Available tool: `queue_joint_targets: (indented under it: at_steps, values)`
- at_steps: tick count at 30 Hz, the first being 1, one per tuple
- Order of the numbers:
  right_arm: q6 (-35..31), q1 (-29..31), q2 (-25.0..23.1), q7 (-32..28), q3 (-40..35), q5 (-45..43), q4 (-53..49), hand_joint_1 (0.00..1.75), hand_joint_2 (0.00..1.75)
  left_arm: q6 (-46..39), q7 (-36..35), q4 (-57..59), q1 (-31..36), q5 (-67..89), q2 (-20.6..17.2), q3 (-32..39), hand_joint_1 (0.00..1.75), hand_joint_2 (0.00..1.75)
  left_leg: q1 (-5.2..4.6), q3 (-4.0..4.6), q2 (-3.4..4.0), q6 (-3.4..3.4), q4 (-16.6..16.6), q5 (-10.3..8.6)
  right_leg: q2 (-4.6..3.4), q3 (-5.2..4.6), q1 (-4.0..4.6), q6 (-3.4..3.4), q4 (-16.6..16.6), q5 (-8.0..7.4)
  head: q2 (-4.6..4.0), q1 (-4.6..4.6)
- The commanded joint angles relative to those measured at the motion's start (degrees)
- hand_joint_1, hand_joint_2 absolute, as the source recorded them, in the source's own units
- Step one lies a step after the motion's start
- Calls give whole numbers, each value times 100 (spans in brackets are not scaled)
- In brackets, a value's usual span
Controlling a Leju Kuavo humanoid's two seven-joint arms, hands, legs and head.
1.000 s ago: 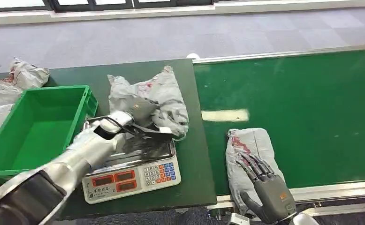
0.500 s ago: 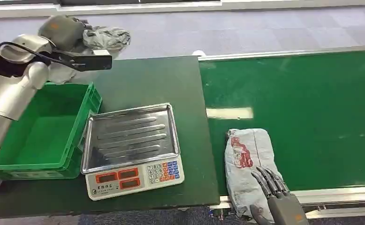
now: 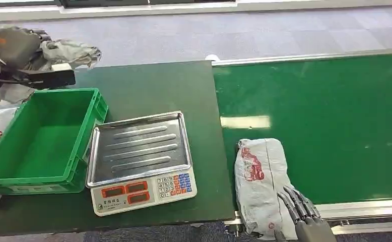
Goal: Moved the parcel from conveyor to table for the left to box.
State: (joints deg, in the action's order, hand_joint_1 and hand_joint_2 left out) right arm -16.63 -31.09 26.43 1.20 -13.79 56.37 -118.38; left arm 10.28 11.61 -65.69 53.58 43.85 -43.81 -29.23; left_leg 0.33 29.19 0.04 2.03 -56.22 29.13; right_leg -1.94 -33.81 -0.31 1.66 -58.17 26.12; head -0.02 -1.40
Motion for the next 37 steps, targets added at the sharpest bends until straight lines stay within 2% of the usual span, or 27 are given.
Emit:
queue_joint_targets:
  at_steps: [1,3,4,6,7,10,14,15,16,17,21,26,27,32,35,37]
  values:
    - [-38,-154,-24,77,1,26,-75,0,175,-478,58,-1325,-3630,-103,-515,2209,175,175,-10,-43,36,-5,38,1,-21,17,-9,-8,27,-3,0,2]
    - [-76,-221,10,165,-31,59,-121,0,175,-568,76,-1683,-4864,221,-162,2996,175,175,-17,-100,47,-7,54,3,-29,29,-13,-11,36,2,0,2]
    - [-91,-254,22,213,-46,86,-161,0,175,-656,161,-1761,-5265,419,77,3259,175,175,-10,-92,41,-9,53,2,-22,31,-6,-12,42,0,0,-4]
    - [-54,-231,-20,268,-78,141,-203,0,175,-809,273,-1779,-5650,692,475,3471,175,175,-28,-100,40,-12,64,1,-25,41,-25,-17,42,7,0,2]
    - [-20,-252,-54,338,-84,200,-260,0,175,-765,317,-1775,-5769,777,665,3516,175,175,-40,-100,35,-15,47,15,-20,40,-38,-23,27,20,0,-2]
    - [-57,-435,29,495,-105,228,-433,0,175,-612,290,-1709,-5933,966,920,3488,175,175,-25,-100,41,-14,39,30,-20,43,-21,-26,34,29,0,4]
    - [-140,-525,184,581,-114,210,-497,0,175,-593,255,-1551,-5963,1132,1055,3502,175,175,-28,-69,17,-25,24,42,0,53,-24,-32,23,41,0,0]
    - [-156,-529,204,592,-125,207,-505,0,175,-554,164,-1504,-5957,1207,1073,3511,31,175,-26,-44,15,-35,21,49,9,53,-22,-42,24,48,0,0]
    - [-160,-532,237,626,-160,208,-538,0,175,-869,145,-1459,-5947,1500,1191,3539,3,175,-26,-47,21,-38,15,60,4,57,-23,-44,15,59,0,-2]
    - [-157,-519,241,652,-181,219,-547,0,175,-910,147,-1450,-5923,1499,1288,3586,0,0,-24,-50,15,-38,25,57,17,64,-22,-45,28,54,0,2]
    - [-84,-465,93,764,-225,389,-579,0,175,-1293,73,-1778,-5802,1294,1610,3969,0,0,-30,-55,-1,-37,22,60,21,70,-30,-44,19,59,0,0]
    - [-99,-482,92,786,-240,421,-587,0,175,-1232,51,-1840,-5779,1259,1622,4029,0,0,-22,-52,-10,-37,14,61,30,72,-21,-40,18,62,0,-2]
    - [-112,-482,88,797,-251,437,-587,0,175,-1303,62,-1877,-5737,1051,1761,4179,0,0,-20,-54,-12,-37,16,61,33,75,-18,-41,21,61,0,0]
    - [-310,-540,115,1026,-292,670,-671,0,175,-1229,230,-2960,-6005,-829,2179,4965,0,0,-16,-49,-17,-38,17,61,42,75,-15,-42,26,60,0,0]
    - [-280,-470,-32,1108,-168,837,-690,0,175,-1712,311,-3679,-6150,-1175,2544,5168,0,0,-17,-43,-11,-38,4,68,31,67,-15,-42,14,64,0,0]
    - [-250,-455,-61,1101,-169,857,-695,0,175,-1716,254,-3755,-6162,-1193,2546,5120,0,0,-20,-44,-12,-38,7,66,30,65,-18,-41,14,64,0,0]
